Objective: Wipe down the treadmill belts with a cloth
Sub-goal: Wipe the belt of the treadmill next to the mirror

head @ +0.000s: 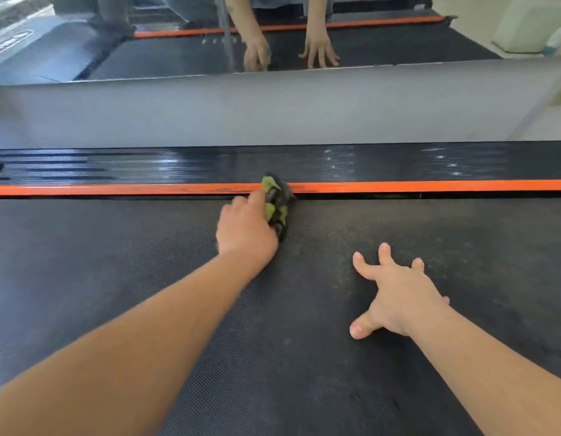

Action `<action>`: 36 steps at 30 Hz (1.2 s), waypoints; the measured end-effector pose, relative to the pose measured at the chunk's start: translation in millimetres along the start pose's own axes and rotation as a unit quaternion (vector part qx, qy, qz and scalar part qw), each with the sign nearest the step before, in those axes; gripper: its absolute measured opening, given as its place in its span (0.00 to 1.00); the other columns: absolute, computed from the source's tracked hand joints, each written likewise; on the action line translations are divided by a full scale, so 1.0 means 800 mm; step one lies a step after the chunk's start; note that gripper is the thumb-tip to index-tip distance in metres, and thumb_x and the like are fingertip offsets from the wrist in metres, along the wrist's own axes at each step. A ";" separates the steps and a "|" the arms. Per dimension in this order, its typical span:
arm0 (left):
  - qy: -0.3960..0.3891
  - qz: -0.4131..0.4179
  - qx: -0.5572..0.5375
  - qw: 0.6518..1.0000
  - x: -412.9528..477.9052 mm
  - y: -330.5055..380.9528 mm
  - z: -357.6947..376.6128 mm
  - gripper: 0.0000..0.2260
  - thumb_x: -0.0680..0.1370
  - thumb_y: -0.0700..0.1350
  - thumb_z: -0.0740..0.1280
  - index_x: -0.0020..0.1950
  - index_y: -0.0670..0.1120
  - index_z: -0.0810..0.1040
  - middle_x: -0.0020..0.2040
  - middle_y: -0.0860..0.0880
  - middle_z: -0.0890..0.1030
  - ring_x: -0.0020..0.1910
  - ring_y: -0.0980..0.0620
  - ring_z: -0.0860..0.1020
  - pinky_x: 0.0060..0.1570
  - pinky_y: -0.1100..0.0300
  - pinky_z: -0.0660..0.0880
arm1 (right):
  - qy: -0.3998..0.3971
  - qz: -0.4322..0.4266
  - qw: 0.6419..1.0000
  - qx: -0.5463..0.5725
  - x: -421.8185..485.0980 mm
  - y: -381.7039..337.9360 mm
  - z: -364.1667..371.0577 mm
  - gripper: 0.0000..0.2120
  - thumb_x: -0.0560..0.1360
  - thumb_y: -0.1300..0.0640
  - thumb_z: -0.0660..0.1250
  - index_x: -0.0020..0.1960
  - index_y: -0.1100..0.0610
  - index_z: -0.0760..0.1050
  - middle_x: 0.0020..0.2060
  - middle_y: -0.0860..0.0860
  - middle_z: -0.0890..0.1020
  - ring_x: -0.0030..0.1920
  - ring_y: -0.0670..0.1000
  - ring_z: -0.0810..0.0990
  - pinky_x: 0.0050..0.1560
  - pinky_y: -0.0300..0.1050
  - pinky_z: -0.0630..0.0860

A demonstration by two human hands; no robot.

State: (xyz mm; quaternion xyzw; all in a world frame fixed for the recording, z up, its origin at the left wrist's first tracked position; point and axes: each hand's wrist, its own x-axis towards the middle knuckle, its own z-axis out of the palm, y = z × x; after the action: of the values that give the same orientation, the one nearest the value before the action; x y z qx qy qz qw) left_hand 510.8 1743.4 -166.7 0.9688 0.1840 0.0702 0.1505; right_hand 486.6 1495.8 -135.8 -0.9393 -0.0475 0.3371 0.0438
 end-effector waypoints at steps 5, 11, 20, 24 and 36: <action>-0.123 0.275 -0.090 0.949 -0.107 0.017 -0.010 0.25 0.76 0.52 0.71 0.72 0.54 0.70 0.58 0.48 0.78 0.58 0.44 0.77 0.58 0.54 0.74 | 0.003 -0.002 1.000 0.006 -0.004 -0.003 0.000 0.61 0.62 0.40 0.84 0.80 0.29 0.44 0.81 0.40 0.34 0.81 0.65 0.36 0.68 0.82 0.60; -0.052 0.127 0.001 0.991 -0.011 -0.020 -0.010 0.23 0.76 0.51 0.69 0.70 0.51 0.71 0.58 0.43 0.77 0.60 0.38 0.76 0.56 0.46 0.76 | -0.001 -0.008 1.000 -0.009 0.001 0.001 0.000 0.61 0.63 0.38 0.83 0.80 0.30 0.42 0.81 0.42 0.35 0.81 0.67 0.37 0.70 0.80 0.61; -0.145 0.336 -0.038 0.930 -0.153 0.011 -0.025 0.21 0.75 0.55 0.69 0.67 0.52 0.72 0.55 0.50 0.78 0.56 0.44 0.78 0.51 0.48 0.78 | 0.025 -0.020 0.999 -0.036 0.016 0.007 0.008 0.59 0.65 0.42 0.82 0.80 0.30 0.43 0.82 0.44 0.39 0.79 0.72 0.42 0.70 0.76 0.64; -0.067 0.174 0.032 0.982 -0.069 -0.009 -0.030 0.19 0.77 0.55 0.67 0.66 0.52 0.73 0.54 0.48 0.80 0.57 0.40 0.78 0.49 0.47 0.78 | 0.010 -0.021 0.999 -0.038 0.013 0.004 0.006 0.64 0.59 0.33 0.82 0.80 0.31 0.43 0.82 0.45 0.39 0.79 0.73 0.41 0.71 0.76 0.63; -0.123 0.142 0.022 0.982 -0.147 0.008 -0.038 0.19 0.77 0.53 0.69 0.66 0.52 0.72 0.55 0.49 0.77 0.57 0.43 0.77 0.50 0.47 0.77 | 0.052 -0.025 0.998 0.035 -0.015 0.008 0.015 0.63 0.61 0.38 0.83 0.81 0.34 0.42 0.82 0.44 0.39 0.81 0.65 0.39 0.69 0.83 0.57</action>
State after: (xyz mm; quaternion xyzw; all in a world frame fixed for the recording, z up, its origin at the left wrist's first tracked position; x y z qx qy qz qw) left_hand 398.2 1701.6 -145.4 0.9894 0.0262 -0.0328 0.1392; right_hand 470.6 1488.5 -138.3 -0.9518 -0.0566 0.2882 0.0879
